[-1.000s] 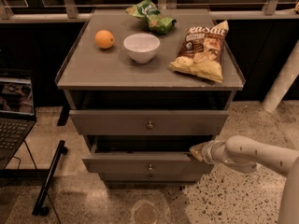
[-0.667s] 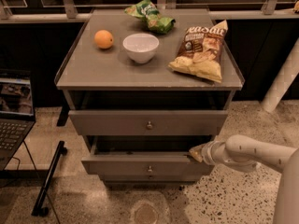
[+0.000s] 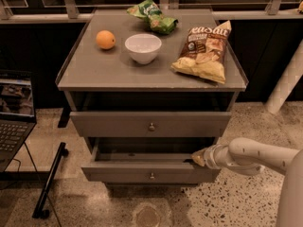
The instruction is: Open middle drawer
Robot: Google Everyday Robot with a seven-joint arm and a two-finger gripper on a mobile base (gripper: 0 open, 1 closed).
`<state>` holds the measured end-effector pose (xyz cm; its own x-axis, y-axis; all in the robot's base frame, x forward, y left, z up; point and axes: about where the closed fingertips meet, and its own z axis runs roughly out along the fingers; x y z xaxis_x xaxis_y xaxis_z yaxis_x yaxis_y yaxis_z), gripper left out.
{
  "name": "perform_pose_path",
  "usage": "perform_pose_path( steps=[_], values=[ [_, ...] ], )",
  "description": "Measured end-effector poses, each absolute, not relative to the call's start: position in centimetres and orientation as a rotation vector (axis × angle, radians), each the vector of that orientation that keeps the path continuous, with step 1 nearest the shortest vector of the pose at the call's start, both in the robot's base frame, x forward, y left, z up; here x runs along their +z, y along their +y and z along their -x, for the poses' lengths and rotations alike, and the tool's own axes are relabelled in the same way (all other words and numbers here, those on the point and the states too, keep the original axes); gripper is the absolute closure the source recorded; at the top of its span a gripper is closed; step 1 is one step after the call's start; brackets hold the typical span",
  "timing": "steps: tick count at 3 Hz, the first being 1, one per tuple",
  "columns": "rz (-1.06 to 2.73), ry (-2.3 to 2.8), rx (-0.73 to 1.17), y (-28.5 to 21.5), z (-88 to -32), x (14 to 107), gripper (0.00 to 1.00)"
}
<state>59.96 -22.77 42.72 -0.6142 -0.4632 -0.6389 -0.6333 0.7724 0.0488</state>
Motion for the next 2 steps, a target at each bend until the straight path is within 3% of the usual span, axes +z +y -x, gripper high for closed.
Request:
perform_pose_path(
  steps=[2],
  values=[
    [0.804,2.409,0.398,-22.65,-59.53,40.37,1.0]
  ],
)
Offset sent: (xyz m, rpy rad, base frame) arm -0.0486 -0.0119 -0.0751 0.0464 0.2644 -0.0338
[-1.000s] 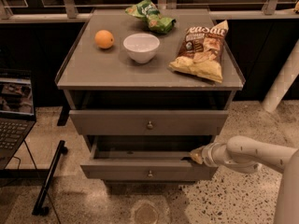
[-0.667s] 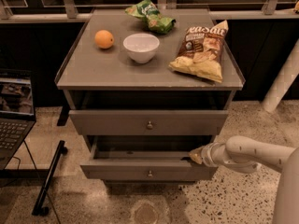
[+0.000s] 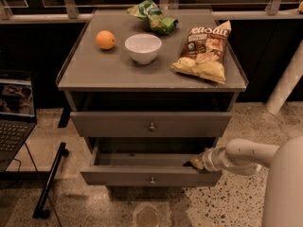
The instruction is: Open middle drawer
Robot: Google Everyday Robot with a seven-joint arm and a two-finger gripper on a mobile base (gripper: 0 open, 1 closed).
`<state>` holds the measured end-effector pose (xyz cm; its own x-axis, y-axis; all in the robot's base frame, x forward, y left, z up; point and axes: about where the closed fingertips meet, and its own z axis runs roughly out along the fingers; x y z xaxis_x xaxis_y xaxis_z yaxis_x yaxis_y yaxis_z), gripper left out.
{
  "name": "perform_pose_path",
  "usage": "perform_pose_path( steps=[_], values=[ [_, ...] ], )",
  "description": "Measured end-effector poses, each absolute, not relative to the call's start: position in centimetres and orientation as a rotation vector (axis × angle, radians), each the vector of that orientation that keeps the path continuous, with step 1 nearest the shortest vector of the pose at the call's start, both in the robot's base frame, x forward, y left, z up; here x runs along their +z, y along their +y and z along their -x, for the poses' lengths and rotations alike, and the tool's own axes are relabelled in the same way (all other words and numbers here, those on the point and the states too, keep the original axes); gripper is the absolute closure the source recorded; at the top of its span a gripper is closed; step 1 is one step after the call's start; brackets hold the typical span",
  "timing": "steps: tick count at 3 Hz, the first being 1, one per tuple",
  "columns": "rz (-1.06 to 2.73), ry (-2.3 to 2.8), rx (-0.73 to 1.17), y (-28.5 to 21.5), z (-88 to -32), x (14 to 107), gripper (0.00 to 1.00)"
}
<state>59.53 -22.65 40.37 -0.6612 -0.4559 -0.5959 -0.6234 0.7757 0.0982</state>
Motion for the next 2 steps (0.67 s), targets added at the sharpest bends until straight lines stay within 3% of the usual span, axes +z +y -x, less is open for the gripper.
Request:
perform_pose_path(
  steps=[2],
  values=[
    [0.765,2.445,0.438,-22.98,-57.97,40.13,1.0]
  ],
)
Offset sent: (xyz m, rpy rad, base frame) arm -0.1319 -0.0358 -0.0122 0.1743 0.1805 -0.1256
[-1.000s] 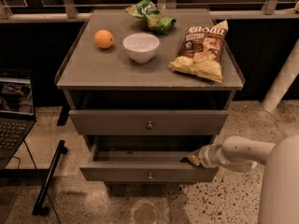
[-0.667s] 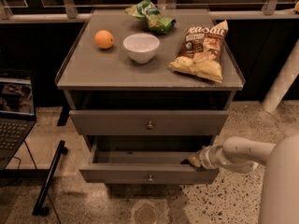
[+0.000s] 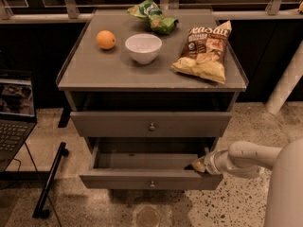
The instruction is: Open middle drawer
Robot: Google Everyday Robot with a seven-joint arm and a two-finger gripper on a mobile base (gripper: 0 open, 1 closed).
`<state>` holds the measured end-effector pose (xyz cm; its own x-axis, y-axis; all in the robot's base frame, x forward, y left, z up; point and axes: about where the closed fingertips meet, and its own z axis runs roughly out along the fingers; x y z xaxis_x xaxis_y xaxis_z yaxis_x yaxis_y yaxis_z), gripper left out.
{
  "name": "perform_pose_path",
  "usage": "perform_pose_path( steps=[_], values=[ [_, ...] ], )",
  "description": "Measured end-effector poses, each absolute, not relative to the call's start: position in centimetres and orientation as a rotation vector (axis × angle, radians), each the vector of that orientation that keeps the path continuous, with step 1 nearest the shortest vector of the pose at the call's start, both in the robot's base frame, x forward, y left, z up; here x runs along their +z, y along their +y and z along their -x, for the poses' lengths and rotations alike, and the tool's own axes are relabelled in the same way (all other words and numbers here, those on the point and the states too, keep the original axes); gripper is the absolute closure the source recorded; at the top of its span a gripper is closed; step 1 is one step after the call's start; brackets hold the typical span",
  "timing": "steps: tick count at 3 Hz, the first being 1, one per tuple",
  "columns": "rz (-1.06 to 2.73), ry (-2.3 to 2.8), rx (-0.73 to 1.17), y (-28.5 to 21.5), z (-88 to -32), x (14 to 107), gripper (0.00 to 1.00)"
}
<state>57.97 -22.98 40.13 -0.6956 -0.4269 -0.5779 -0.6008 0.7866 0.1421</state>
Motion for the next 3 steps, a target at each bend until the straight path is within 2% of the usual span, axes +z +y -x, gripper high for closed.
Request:
perform_pose_path(
  steps=[3],
  values=[
    [0.702,2.382,0.616,-23.7,-51.4,41.6,1.0]
  ],
)
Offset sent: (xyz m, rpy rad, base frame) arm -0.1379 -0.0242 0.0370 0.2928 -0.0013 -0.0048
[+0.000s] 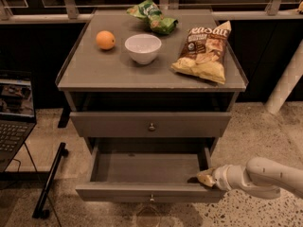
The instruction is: Open middle drawer
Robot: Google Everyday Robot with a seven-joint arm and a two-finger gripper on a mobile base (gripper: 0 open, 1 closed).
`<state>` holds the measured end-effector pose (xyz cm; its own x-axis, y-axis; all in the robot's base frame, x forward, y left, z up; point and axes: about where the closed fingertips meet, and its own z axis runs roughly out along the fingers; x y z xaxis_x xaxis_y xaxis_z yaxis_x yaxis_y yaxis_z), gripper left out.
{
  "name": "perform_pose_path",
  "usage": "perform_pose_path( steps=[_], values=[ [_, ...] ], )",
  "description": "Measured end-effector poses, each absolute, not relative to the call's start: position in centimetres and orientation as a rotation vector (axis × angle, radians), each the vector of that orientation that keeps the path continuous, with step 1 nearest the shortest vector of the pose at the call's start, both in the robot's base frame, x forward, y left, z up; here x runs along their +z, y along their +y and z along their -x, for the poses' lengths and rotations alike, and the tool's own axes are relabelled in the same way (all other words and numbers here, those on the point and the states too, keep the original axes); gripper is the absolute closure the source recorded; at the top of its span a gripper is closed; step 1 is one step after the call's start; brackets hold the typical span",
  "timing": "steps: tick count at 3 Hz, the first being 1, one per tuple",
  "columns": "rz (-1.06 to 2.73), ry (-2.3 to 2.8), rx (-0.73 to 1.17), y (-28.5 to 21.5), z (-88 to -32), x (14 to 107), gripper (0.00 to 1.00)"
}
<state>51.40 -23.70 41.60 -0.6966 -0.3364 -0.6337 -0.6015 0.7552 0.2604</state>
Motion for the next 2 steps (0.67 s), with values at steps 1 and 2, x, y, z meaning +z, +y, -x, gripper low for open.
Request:
perform_pose_path(
  steps=[1,2],
  values=[
    [0.681,2.334,0.705,-23.8,-49.1,42.2,1.0],
    [0.658,2.272,0.809,-24.0,-46.8,42.8,1.0]
  ],
)
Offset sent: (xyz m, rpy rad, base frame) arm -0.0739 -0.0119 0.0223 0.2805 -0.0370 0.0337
